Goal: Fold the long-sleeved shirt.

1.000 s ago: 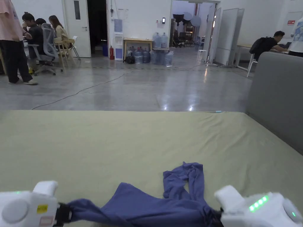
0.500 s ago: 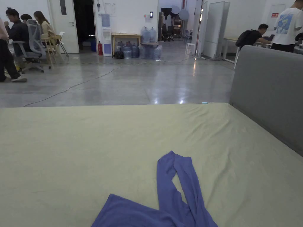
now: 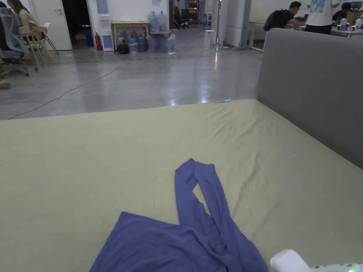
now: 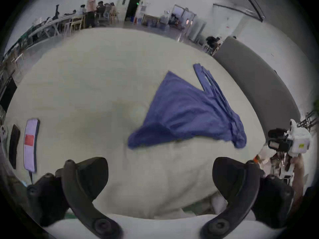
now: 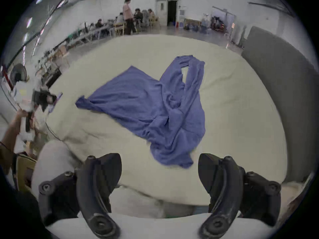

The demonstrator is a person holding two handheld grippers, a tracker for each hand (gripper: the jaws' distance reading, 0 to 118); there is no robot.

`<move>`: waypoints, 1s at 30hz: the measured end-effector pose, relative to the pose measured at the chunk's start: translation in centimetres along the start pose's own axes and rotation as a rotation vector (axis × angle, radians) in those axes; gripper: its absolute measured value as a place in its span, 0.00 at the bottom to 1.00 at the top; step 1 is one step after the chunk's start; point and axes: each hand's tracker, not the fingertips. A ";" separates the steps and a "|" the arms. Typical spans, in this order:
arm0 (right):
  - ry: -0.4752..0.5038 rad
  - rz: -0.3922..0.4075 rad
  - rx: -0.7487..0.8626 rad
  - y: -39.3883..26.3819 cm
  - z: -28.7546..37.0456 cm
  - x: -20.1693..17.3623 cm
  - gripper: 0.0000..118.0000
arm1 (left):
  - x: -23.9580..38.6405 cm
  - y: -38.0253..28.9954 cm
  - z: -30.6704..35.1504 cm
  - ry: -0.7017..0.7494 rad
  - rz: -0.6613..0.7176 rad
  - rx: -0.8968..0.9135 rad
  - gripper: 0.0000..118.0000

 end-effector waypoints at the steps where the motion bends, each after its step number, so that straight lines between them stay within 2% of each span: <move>1: 0.026 -0.042 0.000 -0.8 0.2 0.0 0.77 | 0.4 -0.6 -0.2 -0.007 -0.001 -0.037 0.96; 2: 0.052 -0.098 -0.004 -1.7 0.2 0.0 0.62 | 0.9 -1.2 -0.6 -0.010 -0.001 -0.057 0.68; 3: 0.051 -0.151 -0.010 -2.3 0.1 -0.1 0.36 | 1.4 -1.5 -1.1 0.003 -0.002 -0.063 0.27; 4: 0.043 -0.184 -0.017 -2.9 -0.2 -0.1 0.01 | 2.0 -1.7 -1.7 0.025 0.000 -0.081 0.00; 5: 0.004 -0.195 -0.004 -3.6 -0.8 -0.3 0.00 | 2.5 -1.4 -2.2 0.044 -0.006 -0.089 0.00; 9: -0.020 -0.166 -0.026 -3.5 -1.8 -0.1 0.00 | 4.2 4.6 -5.2 -0.019 -0.059 -0.069 0.00; 10: -0.021 -0.163 -0.023 -3.3 -2.0 0.0 0.00 | 4.5 6.9 -6.0 -0.014 -0.081 -0.054 0.17; 11: -0.010 -0.163 -0.021 -2.9 -2.1 0.2 0.00 | 5.0 9.5 -7.3 0.008 -0.107 -0.023 0.71; 12: 0.000 -0.169 -0.014 -2.6 -2.1 0.4 0.00 | 5.6 12.1 -9.3 0.029 -0.117 -0.027 1.00; 13: 0.005 -0.175 -0.004 -2.3 -1.9 0.5 0.00 | 5.9 14.3 -11.2 0.026 -0.121 -0.042 0.99; 14: 0.005 -0.180 0.007 -2.2 -1.9 0.8 0.00 | 6.3 17.3 -12.9 0.000 -0.148 0.049 0.99; 15: 0.002 -0.183 0.010 -2.0 -2.0 1.0 0.00 | 6.6 18.8 -14.9 0.042 -0.125 -0.018 0.99; 19: -0.014 -0.206 0.014 -1.9 -2.2 2.1 0.00 | 7.8 24.9 -23.8 0.140 -0.199 -0.099 0.97; 23: -0.070 -0.259 -0.042 -2.7 -3.3 4.1 0.00 | 7.8 26.5 -31.1 0.252 -0.225 -0.147 0.62; 25: -0.097 -0.258 -0.079 -3.2 -4.2 5.1 0.00 | 7.3 26.2 -32.7 0.242 -0.188 -0.175 0.60; 28: -0.127 -0.272 -0.116 -3.8 -5.8 7.1 0.00 | 8.5 25.7 -30.3 0.282 -0.270 -0.095 0.51; 29: -0.097 -0.300 -0.130 -4.0 -6.4 7.5 0.03 | 8.7 25.6 -29.6 0.241 -0.288 -0.076 0.15; 30: -0.072 -0.330 -0.155 -3.9 -7.3 8.2 0.26 | 9.5 24.9 -28.3 0.200 -0.282 -0.079 0.00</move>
